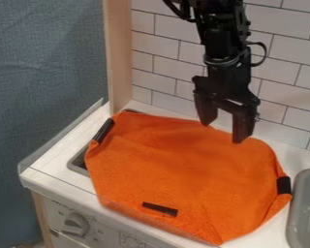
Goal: Fold the cloth from right to left
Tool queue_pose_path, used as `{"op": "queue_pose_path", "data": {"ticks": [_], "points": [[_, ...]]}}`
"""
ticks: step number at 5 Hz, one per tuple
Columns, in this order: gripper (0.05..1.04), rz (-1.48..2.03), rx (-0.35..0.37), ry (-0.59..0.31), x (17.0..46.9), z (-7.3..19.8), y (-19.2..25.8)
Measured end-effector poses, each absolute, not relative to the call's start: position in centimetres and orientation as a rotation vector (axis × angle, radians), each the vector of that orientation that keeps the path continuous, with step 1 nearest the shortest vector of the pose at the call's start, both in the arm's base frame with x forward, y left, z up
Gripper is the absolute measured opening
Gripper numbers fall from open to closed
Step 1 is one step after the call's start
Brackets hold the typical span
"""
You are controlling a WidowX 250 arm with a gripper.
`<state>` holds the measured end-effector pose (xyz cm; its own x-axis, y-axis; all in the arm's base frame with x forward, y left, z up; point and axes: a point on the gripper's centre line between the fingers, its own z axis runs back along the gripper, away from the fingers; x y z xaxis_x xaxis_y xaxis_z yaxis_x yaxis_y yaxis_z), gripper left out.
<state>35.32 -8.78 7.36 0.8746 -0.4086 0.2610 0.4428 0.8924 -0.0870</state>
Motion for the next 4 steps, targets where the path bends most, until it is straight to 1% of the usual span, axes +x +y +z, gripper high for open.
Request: {"op": "queue_pose_path", "data": {"ticks": [1, 2, 3, 4], "points": [[0.999, -0.438, -0.149, -0.207, 35.0, 6.3, -8.8], [0.999, -0.443, -0.136, -0.208, 34.9, 6.2, -9.8], [0.999, -0.472, -0.14, -0.198, 34.4, 5.5, -11.9], [0.999, -0.484, -0.12, -0.215, 34.0, 5.2, -14.1]]}}
